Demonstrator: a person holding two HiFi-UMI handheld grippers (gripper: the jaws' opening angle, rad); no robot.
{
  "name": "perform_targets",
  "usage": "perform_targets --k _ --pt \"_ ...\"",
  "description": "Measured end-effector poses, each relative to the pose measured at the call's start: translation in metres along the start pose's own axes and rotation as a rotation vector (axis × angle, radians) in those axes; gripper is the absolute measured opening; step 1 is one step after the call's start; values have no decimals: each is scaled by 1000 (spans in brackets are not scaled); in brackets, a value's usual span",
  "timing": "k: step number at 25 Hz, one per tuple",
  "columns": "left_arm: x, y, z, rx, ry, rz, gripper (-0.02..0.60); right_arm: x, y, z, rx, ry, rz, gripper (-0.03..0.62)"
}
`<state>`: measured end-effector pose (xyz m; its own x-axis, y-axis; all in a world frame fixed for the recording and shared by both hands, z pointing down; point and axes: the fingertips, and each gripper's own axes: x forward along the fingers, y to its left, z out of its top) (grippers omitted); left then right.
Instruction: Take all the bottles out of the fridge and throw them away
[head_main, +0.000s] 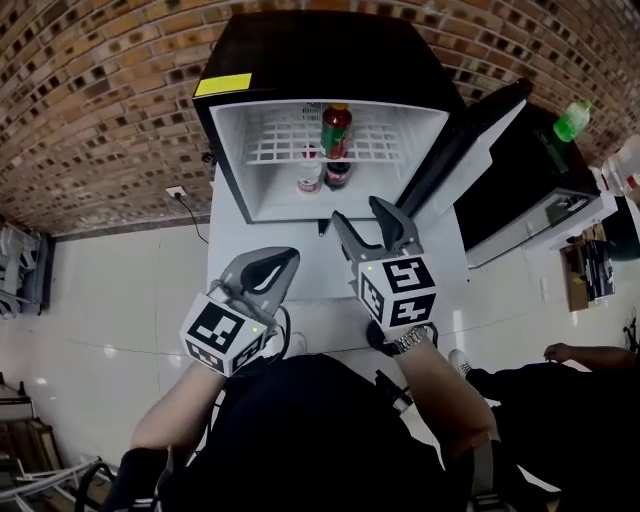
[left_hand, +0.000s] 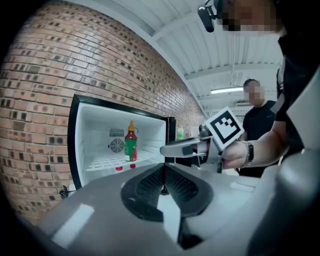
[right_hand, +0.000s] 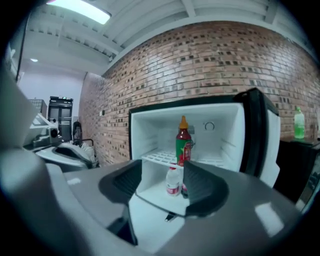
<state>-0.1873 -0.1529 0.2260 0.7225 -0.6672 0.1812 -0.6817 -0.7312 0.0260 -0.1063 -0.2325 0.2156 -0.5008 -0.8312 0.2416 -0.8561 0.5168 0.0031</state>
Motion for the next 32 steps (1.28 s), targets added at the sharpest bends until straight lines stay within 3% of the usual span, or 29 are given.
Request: perform_targets --k 8,15,21,23,32 --pt "25 63 2 -3 14 -11 3 110 -50 12 -3 31 -99 313" --pt "33 92 -10 -32 41 -2 3 165 -74 12 -16 64 -129 334" --pt "32 104 -14 -41 56 4 3 185 -80 7 -21 82 -128 331" --pt "31 107 -15 -42 56 10 3 186 -80 9 -25 73 -133 285" --pt "30 106 -15 -36 58 -10 3 173 -76 12 -9 57 -136 276"
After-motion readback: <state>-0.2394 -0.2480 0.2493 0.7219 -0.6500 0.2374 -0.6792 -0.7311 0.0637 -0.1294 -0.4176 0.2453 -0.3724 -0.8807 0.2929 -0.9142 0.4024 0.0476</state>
